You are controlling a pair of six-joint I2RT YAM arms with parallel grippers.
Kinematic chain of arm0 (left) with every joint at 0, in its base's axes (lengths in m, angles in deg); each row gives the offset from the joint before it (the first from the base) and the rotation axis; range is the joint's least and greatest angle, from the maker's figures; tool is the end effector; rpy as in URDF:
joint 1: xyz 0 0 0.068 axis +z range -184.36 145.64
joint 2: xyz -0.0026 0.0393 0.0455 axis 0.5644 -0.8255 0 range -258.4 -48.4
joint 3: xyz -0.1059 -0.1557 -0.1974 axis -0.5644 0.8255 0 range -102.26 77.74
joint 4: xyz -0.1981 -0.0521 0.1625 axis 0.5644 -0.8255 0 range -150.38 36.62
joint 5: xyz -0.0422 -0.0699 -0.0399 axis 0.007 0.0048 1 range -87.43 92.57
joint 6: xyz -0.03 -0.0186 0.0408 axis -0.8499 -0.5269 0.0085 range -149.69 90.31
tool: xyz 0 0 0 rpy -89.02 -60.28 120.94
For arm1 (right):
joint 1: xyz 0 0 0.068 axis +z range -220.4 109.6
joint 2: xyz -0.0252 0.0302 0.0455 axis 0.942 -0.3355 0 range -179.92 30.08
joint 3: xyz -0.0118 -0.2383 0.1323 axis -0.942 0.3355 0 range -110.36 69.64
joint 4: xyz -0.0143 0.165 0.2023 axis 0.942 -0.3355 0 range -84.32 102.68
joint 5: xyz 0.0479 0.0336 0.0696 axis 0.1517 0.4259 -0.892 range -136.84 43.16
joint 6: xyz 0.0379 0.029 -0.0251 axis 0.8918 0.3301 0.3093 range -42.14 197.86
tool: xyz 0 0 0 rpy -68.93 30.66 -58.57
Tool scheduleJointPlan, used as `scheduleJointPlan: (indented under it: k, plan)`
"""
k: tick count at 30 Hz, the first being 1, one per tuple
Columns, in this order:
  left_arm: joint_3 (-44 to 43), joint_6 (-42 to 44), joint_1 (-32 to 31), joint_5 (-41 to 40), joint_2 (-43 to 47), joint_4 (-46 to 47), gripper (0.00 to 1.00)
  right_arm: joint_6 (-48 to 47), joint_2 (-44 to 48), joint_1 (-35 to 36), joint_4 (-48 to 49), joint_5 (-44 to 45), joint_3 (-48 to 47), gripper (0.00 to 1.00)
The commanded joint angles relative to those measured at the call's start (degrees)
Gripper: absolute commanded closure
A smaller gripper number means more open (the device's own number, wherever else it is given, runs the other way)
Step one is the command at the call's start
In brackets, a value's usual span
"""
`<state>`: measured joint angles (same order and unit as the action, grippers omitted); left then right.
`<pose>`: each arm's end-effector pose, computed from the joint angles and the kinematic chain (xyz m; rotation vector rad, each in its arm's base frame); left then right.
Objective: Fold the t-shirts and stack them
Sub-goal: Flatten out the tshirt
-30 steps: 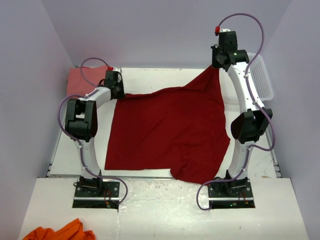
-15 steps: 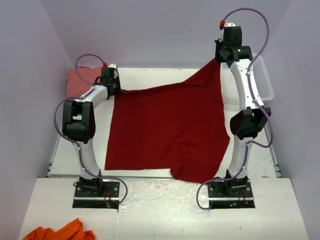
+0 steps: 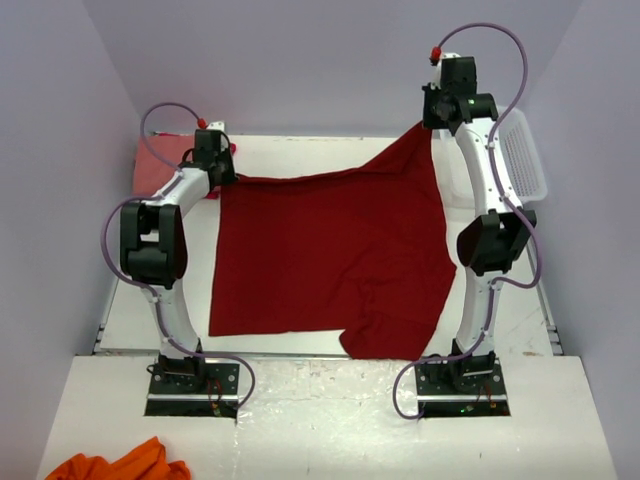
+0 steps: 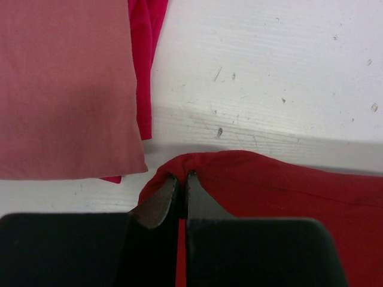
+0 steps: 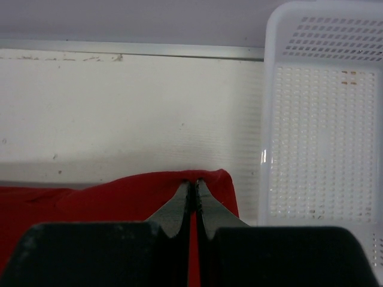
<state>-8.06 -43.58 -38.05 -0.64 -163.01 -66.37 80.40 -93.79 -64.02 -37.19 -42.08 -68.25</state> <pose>0.4544 -0.0273 0.2150 -0.2332 2.2891 -0.0935 0.4764 0.0503 0.3862 -0.0270 2.1939 -0.0035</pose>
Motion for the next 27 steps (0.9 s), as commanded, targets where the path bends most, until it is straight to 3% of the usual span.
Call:
scheduleJointPlan:
  k: [1, 4, 10, 16, 27]
  plan:
    - [-1.3, 1.06, 1.22, -0.84, 3.51, 0.6, 1.0, 0.18, 0.74, -0.04, 0.56, -1.41, -1.6, 1.0]
    - [-0.95, 0.8, 1.22, -0.05, 3.42, 0.34, 1.0, 0.7, 1.44, 0.48, -0.23, -0.8, 0.94, 1.0]
    - [1.77, -1.31, 1.22, 2.23, 4.92, -0.1, 1.0, 3.86, 9.69, 2.5, 3.71, 1.14, 19.19, 1.0]
    - [5.37, -3.07, 1.13, 4.59, 7.46, -0.72, 1.0, 5.71, 18.13, 3.82, 4.86, 2.63, 30.19, 1.0]
    - [12.14, -3.69, 1.05, 3.47, 13.35, -2.91, 1.0, 9.14, 25.08, 4.09, 1.98, 5.96, 39.35, 1.0]
